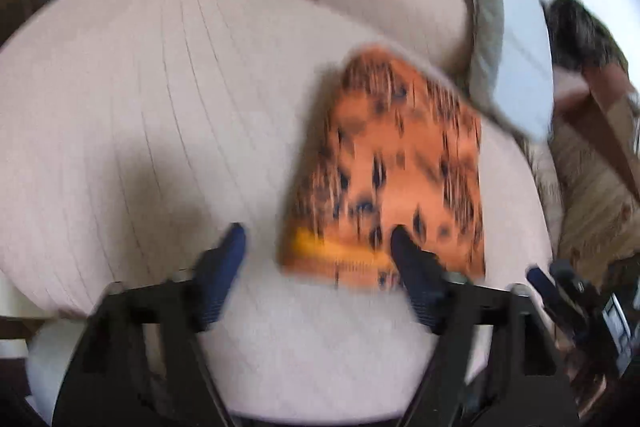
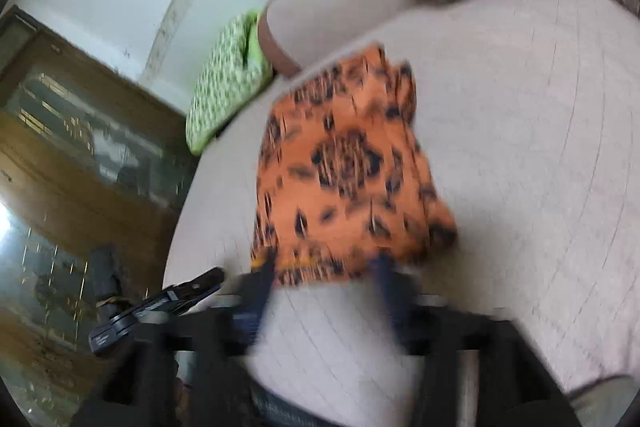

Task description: Fold small clothes

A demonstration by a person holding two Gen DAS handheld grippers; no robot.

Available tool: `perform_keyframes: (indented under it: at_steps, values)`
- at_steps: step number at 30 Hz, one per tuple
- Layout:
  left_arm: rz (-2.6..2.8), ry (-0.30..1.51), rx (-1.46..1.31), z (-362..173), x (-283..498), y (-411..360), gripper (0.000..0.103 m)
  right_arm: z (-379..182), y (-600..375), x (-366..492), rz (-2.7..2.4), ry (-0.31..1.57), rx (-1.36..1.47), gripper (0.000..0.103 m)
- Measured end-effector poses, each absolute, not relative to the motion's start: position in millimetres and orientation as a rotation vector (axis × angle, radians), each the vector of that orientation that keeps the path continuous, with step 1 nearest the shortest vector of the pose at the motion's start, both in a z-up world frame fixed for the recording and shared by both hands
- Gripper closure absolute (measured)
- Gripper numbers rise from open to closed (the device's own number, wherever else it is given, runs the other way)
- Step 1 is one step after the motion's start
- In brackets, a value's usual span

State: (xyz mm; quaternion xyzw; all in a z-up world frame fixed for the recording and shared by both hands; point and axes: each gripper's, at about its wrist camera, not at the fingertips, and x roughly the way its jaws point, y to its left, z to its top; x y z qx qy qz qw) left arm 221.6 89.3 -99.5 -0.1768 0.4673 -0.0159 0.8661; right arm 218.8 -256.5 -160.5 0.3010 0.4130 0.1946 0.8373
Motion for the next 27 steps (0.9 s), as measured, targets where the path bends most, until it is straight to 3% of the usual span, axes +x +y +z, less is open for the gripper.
perform_keyframes:
  at_steps: [7, 13, 22, 25, 27]
  values:
    - [-0.075, 0.961, -0.362, -77, 302, 92, 0.024, -133, -251, 289, 0.351, 0.869, 0.546, 0.040]
    - [-0.116, 1.056, -0.479, -102, 389, 95, 0.024, -152, -265, 377, 0.324, 0.953, 0.590, 0.043]
    - [-0.242, 1.223, -0.659, -159, 482, 87, 0.025, -210, -277, 487, 0.307, 1.086, 0.691, 0.062]
    - [-0.284, 1.211, -0.620, -161, 482, 80, 0.057, -219, -278, 492, 0.349, 1.107, 0.727, 0.091]
    - [-0.285, 1.142, -0.556, -148, 472, 74, 0.062, -205, -278, 483, 0.308, 1.072, 0.655, 0.097]
